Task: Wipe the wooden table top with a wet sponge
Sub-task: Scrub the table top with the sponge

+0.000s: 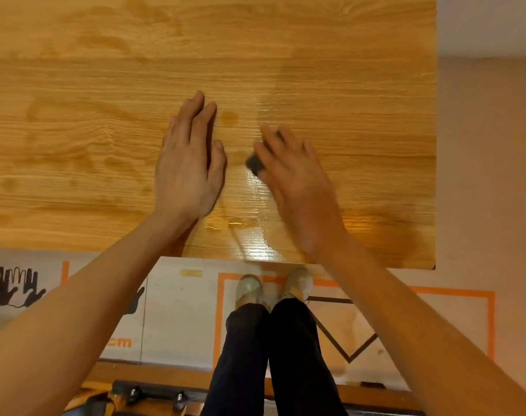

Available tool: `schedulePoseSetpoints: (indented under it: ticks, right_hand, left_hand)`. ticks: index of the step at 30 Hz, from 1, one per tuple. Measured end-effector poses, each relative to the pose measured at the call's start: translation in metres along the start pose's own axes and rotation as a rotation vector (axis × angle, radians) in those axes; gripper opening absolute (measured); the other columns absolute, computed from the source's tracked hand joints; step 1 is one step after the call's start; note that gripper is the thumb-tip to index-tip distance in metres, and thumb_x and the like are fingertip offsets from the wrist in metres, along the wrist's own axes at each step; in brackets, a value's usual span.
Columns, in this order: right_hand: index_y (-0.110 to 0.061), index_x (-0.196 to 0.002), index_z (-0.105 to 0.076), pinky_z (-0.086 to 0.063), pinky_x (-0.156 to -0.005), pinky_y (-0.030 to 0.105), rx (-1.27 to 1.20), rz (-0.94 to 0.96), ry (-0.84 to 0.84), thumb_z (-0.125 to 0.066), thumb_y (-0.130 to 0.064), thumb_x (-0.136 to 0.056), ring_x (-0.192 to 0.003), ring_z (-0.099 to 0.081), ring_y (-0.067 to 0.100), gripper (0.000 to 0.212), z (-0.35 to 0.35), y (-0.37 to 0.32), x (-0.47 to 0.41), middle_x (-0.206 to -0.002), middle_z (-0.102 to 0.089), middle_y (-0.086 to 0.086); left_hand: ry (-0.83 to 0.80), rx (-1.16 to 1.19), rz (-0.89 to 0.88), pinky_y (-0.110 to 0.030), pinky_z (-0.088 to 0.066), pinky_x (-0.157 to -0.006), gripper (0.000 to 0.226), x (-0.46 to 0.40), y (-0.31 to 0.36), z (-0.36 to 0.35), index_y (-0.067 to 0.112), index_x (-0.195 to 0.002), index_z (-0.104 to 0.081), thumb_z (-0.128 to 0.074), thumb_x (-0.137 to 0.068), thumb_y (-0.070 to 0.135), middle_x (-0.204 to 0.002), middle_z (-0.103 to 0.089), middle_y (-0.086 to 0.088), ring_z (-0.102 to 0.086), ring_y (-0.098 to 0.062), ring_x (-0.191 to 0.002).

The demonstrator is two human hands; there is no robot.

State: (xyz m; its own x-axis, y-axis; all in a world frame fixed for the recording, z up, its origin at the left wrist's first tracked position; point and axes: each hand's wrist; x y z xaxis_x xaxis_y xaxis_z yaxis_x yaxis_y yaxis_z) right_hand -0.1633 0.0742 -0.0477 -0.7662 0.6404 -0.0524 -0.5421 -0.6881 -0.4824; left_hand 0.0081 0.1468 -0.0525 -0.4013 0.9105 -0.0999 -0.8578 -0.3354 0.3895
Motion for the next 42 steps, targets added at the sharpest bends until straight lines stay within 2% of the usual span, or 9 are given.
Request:
schedulePoseSetpoints:
  ticks: [4, 9, 13, 18, 22, 25, 33, 39, 42]
  right_hand:
    - [-0.005, -0.140, -0.049, -0.010, -0.119, 0.038, -0.022, -0.102, 0.136, -0.048, -0.019, -0.101, -0.145, -0.028, 0.028, 0.041, -0.008, -0.007, -0.027, -0.152, -0.039, 0.010]
    - [-0.011, -0.140, -0.048, -0.023, -0.117, 0.051, -0.076, 0.012, 0.055, -0.051, -0.019, -0.097, -0.144, -0.029, 0.026, 0.044, -0.019, -0.036, 0.097, -0.152, -0.039, 0.007]
    - [-0.006, -0.136, -0.053, -0.025, -0.116, 0.054, -0.080, 0.020, 0.022, -0.051, -0.017, -0.094, -0.140, -0.036, 0.033, 0.043, -0.004, -0.013, 0.064, -0.147, -0.046, 0.012]
    - [-0.009, -0.142, -0.047, -0.002, -0.118, 0.030, -0.096, -0.250, 0.188, -0.044, -0.022, -0.102, -0.147, -0.024, 0.025, 0.042, 0.014, 0.021, -0.013, -0.154, -0.036, 0.007]
    - [-0.007, -0.139, -0.050, -0.009, -0.121, 0.036, -0.081, -0.187, 0.144, -0.044, -0.023, -0.101, -0.144, -0.029, 0.027, 0.042, 0.004, -0.011, 0.080, -0.151, -0.040, 0.009]
    - [-0.009, -0.140, -0.048, -0.008, -0.122, 0.032, -0.104, -0.139, 0.073, -0.040, -0.025, -0.100, -0.144, -0.026, 0.021, 0.044, 0.006, -0.019, 0.124, -0.151, -0.040, 0.007]
    - [-0.010, -0.141, -0.047, -0.006, -0.120, 0.036, -0.124, -0.328, 0.217, -0.047, -0.022, -0.101, -0.147, -0.023, 0.024, 0.042, 0.034, 0.052, 0.002, -0.155, -0.035, 0.007]
    - [-0.006, -0.139, -0.048, -0.015, -0.122, 0.041, -0.088, -0.312, 0.228, -0.046, -0.022, -0.099, -0.145, -0.028, 0.023, 0.043, 0.018, 0.000, 0.147, -0.151, -0.040, 0.009]
    - [-0.006, -0.137, -0.051, -0.019, -0.121, 0.044, -0.138, -0.275, 0.188, -0.047, -0.022, -0.098, -0.145, -0.028, 0.020, 0.042, 0.024, 0.012, 0.148, -0.149, -0.043, 0.009]
  left_hand:
    - [0.007, 0.012, -0.008, -0.050, -0.025, -0.123, 0.050, 0.001, -0.001, 0.000, 0.005, -0.153, -0.037, -0.038, -0.107, 0.025, -0.164, -0.030, -0.011, -0.024, -0.026, -0.154]
    - [0.024, 0.031, -0.015, -0.049, -0.023, -0.123, 0.050, 0.001, -0.002, -0.001, 0.003, -0.152, -0.038, -0.039, -0.106, 0.024, -0.163, -0.031, -0.013, -0.025, -0.028, -0.153]
    - [0.026, 0.027, -0.010, -0.044, -0.018, -0.126, 0.052, 0.001, -0.001, -0.001, 0.005, -0.153, -0.038, -0.039, -0.105, 0.025, -0.164, -0.030, -0.012, -0.024, -0.026, -0.153]
    - [0.030, 0.034, -0.014, -0.045, -0.022, -0.125, 0.052, 0.001, -0.003, -0.001, 0.005, -0.152, -0.039, -0.040, -0.104, 0.026, -0.164, -0.031, -0.012, -0.026, -0.027, -0.152]
    - [0.023, 0.036, -0.028, -0.045, -0.022, -0.125, 0.054, 0.001, -0.002, -0.001, 0.002, -0.153, -0.038, -0.037, -0.105, 0.027, -0.164, -0.030, -0.014, -0.026, -0.028, -0.153]
    - [0.019, 0.025, -0.045, -0.045, -0.018, -0.126, 0.054, 0.002, -0.004, -0.002, 0.001, -0.153, -0.037, -0.036, -0.106, 0.027, -0.164, -0.028, -0.016, -0.024, -0.030, -0.153]
    - [0.018, 0.026, -0.037, -0.046, -0.018, -0.126, 0.055, 0.002, -0.005, -0.003, 0.003, -0.154, -0.036, -0.035, -0.106, 0.028, -0.165, -0.027, -0.014, -0.022, -0.031, -0.154]
    - [0.027, 0.035, -0.042, -0.047, -0.018, -0.126, 0.054, 0.001, -0.005, -0.004, 0.001, -0.153, -0.036, -0.036, -0.105, 0.025, -0.164, -0.028, -0.017, -0.022, -0.033, -0.154]
    - [0.024, 0.051, -0.053, -0.046, -0.015, -0.126, 0.054, 0.000, -0.007, -0.005, 0.001, -0.154, -0.035, -0.036, -0.106, 0.025, -0.164, -0.027, -0.017, -0.021, -0.034, -0.154]
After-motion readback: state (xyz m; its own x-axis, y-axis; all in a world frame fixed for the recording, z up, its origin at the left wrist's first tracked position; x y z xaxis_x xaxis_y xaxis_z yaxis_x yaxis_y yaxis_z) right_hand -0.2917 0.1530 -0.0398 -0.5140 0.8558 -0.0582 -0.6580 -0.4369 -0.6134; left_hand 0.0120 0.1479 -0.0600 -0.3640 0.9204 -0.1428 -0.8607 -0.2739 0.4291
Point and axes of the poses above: each hand's wrist, its own x-axis away from the middle knuckle, its own z-axis out of the back of the hand, y = z × x
